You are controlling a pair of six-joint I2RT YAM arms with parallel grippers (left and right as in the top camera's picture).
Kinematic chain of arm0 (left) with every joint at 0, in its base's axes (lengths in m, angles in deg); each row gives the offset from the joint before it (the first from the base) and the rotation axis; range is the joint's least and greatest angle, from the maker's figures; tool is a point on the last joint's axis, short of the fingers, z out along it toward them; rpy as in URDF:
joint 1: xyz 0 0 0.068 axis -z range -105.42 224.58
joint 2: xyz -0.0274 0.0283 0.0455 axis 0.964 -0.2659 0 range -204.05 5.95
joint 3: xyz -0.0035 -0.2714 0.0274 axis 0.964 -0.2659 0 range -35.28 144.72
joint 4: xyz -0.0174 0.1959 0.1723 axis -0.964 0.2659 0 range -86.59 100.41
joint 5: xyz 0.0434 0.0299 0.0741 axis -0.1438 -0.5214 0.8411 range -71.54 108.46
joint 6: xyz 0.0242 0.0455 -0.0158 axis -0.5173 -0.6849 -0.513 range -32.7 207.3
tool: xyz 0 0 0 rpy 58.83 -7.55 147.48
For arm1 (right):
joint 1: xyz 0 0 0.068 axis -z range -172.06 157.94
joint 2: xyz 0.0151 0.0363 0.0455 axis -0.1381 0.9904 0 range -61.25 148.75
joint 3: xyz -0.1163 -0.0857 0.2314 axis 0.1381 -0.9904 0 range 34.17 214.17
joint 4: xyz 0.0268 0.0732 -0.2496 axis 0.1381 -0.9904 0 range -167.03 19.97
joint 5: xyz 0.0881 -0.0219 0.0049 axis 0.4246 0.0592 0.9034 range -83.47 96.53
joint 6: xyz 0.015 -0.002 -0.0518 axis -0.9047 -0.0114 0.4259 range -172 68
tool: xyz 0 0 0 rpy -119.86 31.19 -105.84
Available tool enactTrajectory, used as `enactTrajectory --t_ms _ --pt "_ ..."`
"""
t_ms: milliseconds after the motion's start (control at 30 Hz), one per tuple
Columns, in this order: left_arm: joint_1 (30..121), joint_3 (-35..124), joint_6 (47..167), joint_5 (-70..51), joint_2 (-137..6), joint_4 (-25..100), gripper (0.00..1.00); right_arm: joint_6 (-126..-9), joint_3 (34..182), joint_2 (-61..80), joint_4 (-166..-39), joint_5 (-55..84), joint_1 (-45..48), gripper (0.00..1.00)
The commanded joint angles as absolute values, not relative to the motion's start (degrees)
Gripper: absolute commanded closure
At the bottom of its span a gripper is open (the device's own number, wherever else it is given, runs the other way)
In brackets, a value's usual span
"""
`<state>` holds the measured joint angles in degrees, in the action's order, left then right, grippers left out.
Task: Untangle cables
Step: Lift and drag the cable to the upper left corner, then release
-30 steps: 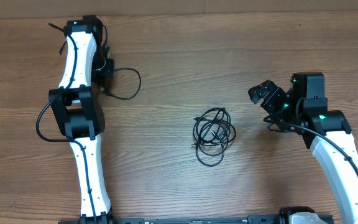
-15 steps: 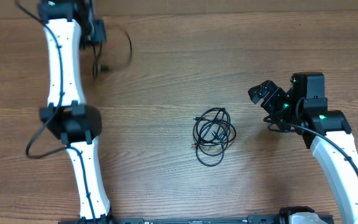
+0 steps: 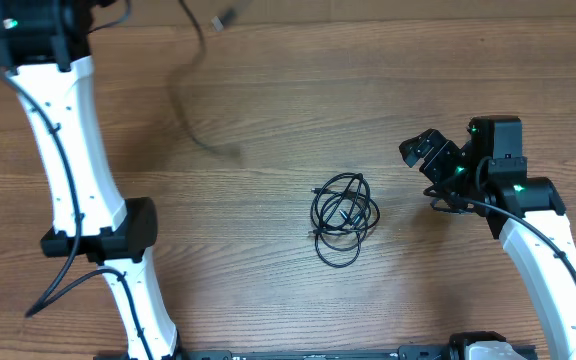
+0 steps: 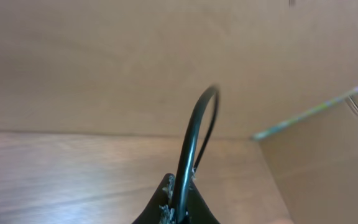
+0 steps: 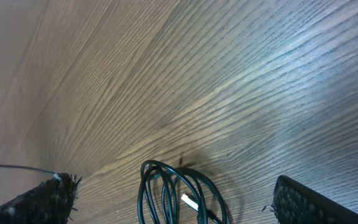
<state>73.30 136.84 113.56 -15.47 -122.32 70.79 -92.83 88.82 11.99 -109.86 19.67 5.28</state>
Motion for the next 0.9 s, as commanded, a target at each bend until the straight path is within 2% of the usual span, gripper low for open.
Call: enactTrajectory --t_ms 0,167,333,600,633,667,800,867 --pt "76.6 135.6 115.8 -17.6 -124.3 67.7 0.96 -92.4 89.7 11.5 -109.6 19.5 5.4 0.00" --pt "78.0 133.4 114.0 -14.5 -125.0 61.0 0.96 -92.4 89.7 11.5 -109.6 19.5 5.4 0.00" --pt "76.0 131.0 111.6 -3.4 -126.9 59.6 0.96 -92.4 89.7 11.5 -109.6 19.5 5.4 0.00" --pt "62.7 123.9 109.8 5.2 -130.2 58.3 0.96 -92.4 89.7 11.5 -109.6 19.5 5.4 0.00" --pt "60.8 123.0 109.7 6.0 -130.6 58.1 0.92 -92.4 89.7 11.5 -109.6 19.5 5.4 0.00" --pt "58.9 122.3 109.7 7.1 -131.3 58.3 0.82 -92.4 89.7 11.5 -109.6 19.5 5.4 0.00" --pt "52.6 121.4 106.3 8.7 -133.9 62.1 0.82 -92.4 89.7 11.5 -109.6 19.5 5.4 0.00" --pt "49.8 121.4 105.5 9.9 -135.1 64.9 0.77 -92.4 89.7 11.5 -109.6 19.5 5.4 0.00"
